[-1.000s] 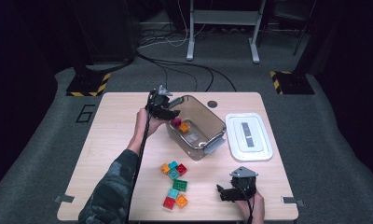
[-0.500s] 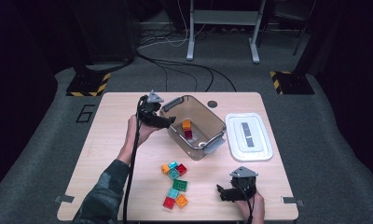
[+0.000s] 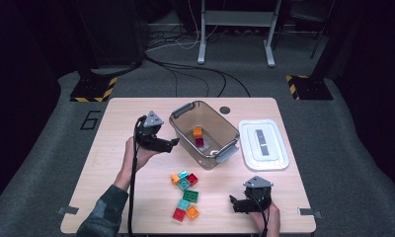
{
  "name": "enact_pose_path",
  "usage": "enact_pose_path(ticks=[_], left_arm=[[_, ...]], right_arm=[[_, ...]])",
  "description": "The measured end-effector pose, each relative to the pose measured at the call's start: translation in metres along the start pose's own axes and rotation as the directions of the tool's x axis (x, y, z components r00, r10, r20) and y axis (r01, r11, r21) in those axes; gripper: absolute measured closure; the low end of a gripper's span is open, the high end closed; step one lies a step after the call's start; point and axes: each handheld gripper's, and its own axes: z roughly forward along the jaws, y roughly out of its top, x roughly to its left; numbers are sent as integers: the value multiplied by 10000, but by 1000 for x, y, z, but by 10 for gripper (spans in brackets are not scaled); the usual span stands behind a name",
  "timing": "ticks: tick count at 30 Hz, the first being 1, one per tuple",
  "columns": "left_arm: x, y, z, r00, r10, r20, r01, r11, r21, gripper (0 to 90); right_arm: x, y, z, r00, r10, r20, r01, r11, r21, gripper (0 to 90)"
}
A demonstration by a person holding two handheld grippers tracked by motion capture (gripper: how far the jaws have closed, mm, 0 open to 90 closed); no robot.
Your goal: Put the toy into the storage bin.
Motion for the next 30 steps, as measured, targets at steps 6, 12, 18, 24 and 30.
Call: enact_pose_path(ticks=[6, 12, 18, 24, 30], left_arm=[[-6, -26, 0, 9996, -250, -123, 252, 9995, 173, 22], [-12, -52, 8, 9991, -422, 88, 416, 9973, 611, 8], [-18, -80, 21, 9967, -654, 479, 596, 9916, 1146, 0], [-28, -101, 36, 9939, -883, 665, 759, 9825, 1699, 0], [-31, -106, 39, 9912, -1001, 862, 834, 9804, 1788, 8]], right_arm=[[0, 0, 0, 10000, -3, 14, 3, 10000, 1, 8], [0, 0, 0, 10000, 7, -1, -7, 10000, -1, 8], [0, 0, 0, 10000, -3, 17, 3, 10000, 1, 8], [0, 0, 0, 10000, 7, -4, -7, 10000, 2, 8], [0, 0, 0, 10000, 10, -2, -10, 10000, 0, 8]])
